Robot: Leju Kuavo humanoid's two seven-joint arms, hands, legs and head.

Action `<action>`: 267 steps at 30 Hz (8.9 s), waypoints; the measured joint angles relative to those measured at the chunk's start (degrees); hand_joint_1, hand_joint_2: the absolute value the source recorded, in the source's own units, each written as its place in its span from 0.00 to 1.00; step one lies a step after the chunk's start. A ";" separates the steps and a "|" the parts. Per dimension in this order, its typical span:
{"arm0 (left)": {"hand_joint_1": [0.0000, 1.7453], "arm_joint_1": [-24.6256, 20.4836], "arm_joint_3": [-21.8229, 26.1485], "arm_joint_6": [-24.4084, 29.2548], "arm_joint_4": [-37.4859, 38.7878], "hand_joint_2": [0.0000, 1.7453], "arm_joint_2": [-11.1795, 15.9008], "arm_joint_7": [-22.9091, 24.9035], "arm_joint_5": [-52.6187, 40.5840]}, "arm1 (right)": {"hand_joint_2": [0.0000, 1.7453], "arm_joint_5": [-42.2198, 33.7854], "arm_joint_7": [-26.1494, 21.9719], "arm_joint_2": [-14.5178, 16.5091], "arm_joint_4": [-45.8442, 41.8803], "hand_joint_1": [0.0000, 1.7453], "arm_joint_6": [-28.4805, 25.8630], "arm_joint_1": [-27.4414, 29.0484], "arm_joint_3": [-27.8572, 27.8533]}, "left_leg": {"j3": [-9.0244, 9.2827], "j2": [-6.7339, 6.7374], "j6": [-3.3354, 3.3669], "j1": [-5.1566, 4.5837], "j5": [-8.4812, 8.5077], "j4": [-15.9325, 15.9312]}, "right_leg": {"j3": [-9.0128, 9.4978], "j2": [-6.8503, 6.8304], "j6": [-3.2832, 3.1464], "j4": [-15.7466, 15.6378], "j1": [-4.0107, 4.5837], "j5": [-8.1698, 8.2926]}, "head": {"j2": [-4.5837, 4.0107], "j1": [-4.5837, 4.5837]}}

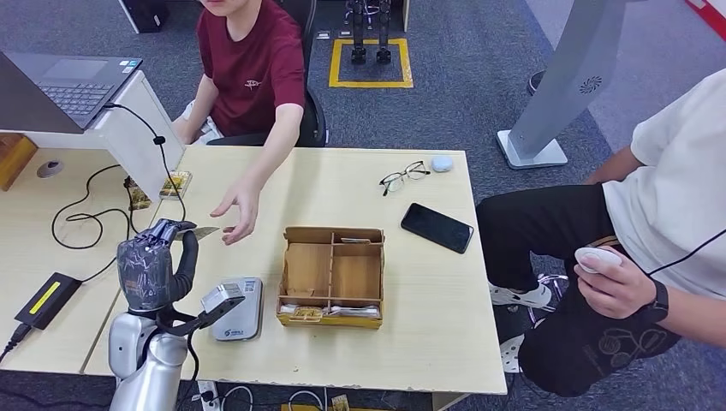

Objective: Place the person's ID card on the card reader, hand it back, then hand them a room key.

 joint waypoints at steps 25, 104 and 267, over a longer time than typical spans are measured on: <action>0.00 -1.80 -8.22 -1.45 6.39 0.75 0.69 9.23 26.74 | 1.00 -1.34 -0.54 -0.05 -0.10 0.00 -2.08 0.80 -0.30 | -0.06 -0.01 0.00 0.00 0.00 0.01 | -0.07 -0.02 0.00 0.00 0.00 0.00 | 0.00 -0.01; 0.00 4.55 -50.12 -4.70 1.19 1.00 18.69 25.99 -3.97 | 1.00 -1.12 0.14 -0.08 0.25 0.00 -0.04 -0.18 -1.86 | -0.17 0.01 0.00 0.00 0.00 0.00 | -0.18 -0.01 0.02 0.00 0.00 0.01 | 0.00 -0.01; 0.00 3.72 -45.68 -15.75 -5.05 1.00 15.25 16.93 16.81 | 1.00 0.61 -0.57 -0.08 -0.10 0.00 -0.78 0.29 -2.34 | -0.17 0.00 0.00 0.00 0.00 0.00 | -0.17 -0.02 0.02 0.00 0.00 0.02 | 0.00 -0.01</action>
